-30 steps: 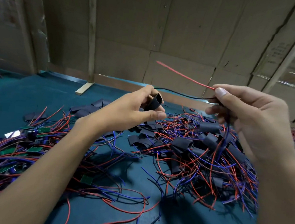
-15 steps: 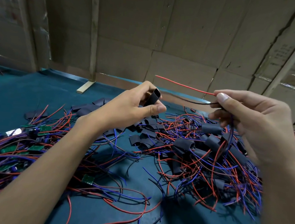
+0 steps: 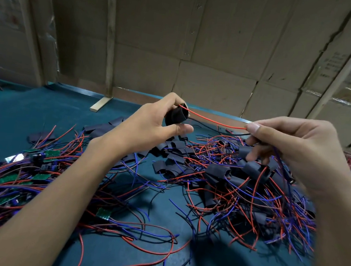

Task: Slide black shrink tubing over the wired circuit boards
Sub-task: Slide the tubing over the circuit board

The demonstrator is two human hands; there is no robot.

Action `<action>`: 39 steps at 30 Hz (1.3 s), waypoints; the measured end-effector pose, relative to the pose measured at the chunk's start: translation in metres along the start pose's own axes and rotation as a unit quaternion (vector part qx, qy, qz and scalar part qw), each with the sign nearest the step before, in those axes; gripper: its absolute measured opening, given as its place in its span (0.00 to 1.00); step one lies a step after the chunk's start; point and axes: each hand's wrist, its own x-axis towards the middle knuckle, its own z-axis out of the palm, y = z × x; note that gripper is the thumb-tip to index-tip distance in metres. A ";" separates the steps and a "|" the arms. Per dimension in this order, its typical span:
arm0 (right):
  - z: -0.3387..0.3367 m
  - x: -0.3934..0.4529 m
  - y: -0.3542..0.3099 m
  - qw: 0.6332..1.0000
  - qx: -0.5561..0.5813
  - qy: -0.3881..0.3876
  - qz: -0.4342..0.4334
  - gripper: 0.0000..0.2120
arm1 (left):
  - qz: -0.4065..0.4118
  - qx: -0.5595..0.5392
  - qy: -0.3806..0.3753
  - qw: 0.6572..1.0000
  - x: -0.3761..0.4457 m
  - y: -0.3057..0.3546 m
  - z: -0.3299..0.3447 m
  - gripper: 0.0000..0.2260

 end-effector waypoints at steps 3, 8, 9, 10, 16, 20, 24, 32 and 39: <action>-0.001 0.000 0.000 1.000 0.001 0.000 -0.004 0.06 | -0.005 0.011 0.008 1.000 0.000 -0.001 -0.001 0.14; 0.000 0.000 -0.001 1.000 0.010 -0.006 0.005 0.09 | -0.024 0.006 0.008 1.000 -0.001 -0.001 0.002 0.14; 0.000 0.000 -0.002 1.000 0.011 -0.004 0.008 0.09 | -0.030 0.002 0.010 1.000 -0.001 -0.001 0.003 0.14; 0.001 0.000 -0.002 1.000 0.013 -0.001 0.013 0.09 | -0.036 0.001 0.012 0.999 -0.001 -0.001 0.004 0.14; 0.005 -0.002 -0.003 1.000 0.005 -0.009 0.028 0.09 | -0.021 0.028 0.004 0.999 -0.002 0.001 0.004 0.13; 0.012 0.000 0.000 0.999 -0.025 -0.032 0.019 0.05 | 0.021 0.057 -0.022 0.998 -0.003 0.005 0.001 0.12; 0.021 0.001 0.007 0.988 -0.092 -0.111 0.050 0.08 | 0.076 0.099 -0.046 0.991 -0.001 0.011 0.004 0.14; 0.037 0.005 0.013 0.989 -0.016 -0.119 0.088 0.22 | 0.090 0.064 -0.087 0.990 -0.001 0.021 0.005 0.16; 0.035 0.005 0.017 0.989 -0.017 -0.073 0.128 0.13 | 0.084 0.064 -0.120 0.987 0.000 0.027 0.007 0.14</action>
